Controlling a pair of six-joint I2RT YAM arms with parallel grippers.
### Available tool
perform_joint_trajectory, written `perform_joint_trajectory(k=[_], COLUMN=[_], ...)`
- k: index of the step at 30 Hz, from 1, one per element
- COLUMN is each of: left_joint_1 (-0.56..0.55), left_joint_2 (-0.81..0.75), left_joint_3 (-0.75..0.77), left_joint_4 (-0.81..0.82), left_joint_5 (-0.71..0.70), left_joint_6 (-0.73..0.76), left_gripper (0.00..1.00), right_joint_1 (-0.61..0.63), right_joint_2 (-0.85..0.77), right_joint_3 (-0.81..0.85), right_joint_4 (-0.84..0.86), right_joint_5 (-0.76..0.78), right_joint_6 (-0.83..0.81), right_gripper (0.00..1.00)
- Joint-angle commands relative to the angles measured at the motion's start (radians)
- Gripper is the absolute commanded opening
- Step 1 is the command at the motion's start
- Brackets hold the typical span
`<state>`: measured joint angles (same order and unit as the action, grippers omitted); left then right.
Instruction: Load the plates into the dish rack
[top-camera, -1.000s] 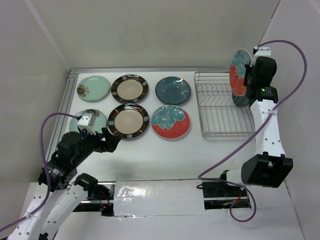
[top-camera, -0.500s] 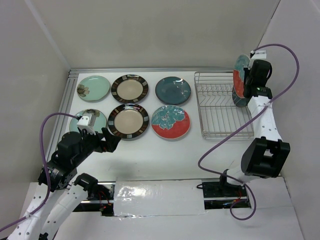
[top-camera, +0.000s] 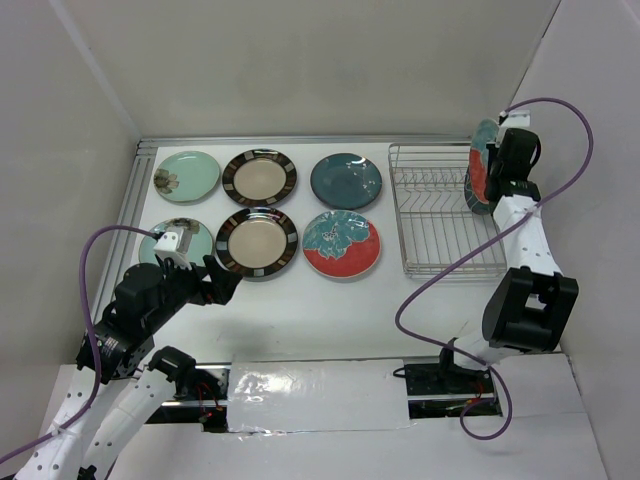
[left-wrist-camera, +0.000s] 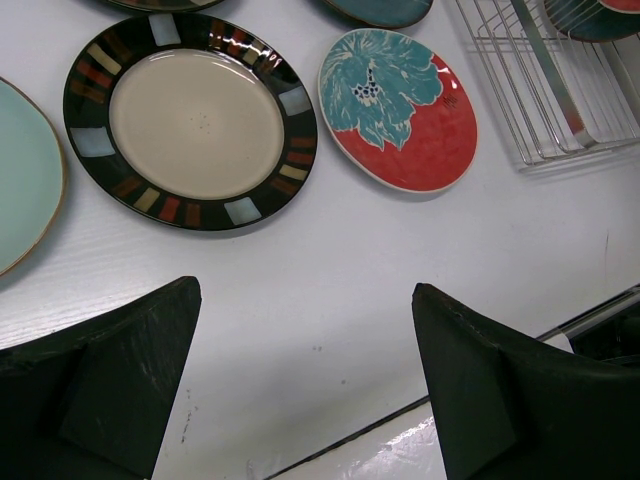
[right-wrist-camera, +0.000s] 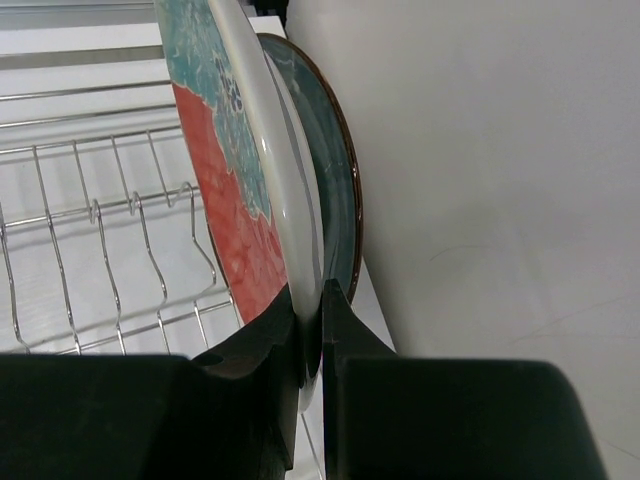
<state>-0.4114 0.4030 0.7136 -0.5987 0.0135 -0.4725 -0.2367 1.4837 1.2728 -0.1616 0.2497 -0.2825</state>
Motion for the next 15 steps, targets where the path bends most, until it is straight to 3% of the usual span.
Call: perform_joint_trajectory(k=[1,11,15], left_joint_1=[-0.006,-0.006,-0.006], left_joint_2=[-0.006,0.003,0.013], left_joint_3=[0.004,0.004,0.004], left_joint_4=[0.037,0.037,0.037], left_joint_5=[0.009,0.009,0.009], left_joint_6=[0.009,0.009,0.009], left_gripper=[1.0,1.0,1.0], right_joint_1=[-0.007,-0.007,-0.007], right_joint_2=[-0.016,0.018,0.018], right_joint_3=[0.02,-0.058,-0.058], right_joint_4=[0.266,0.266,0.266], right_joint_5=[-0.015,-0.036,-0.036], right_joint_6=[-0.006,0.078,0.112], right_gripper=[0.0,0.02,0.23])
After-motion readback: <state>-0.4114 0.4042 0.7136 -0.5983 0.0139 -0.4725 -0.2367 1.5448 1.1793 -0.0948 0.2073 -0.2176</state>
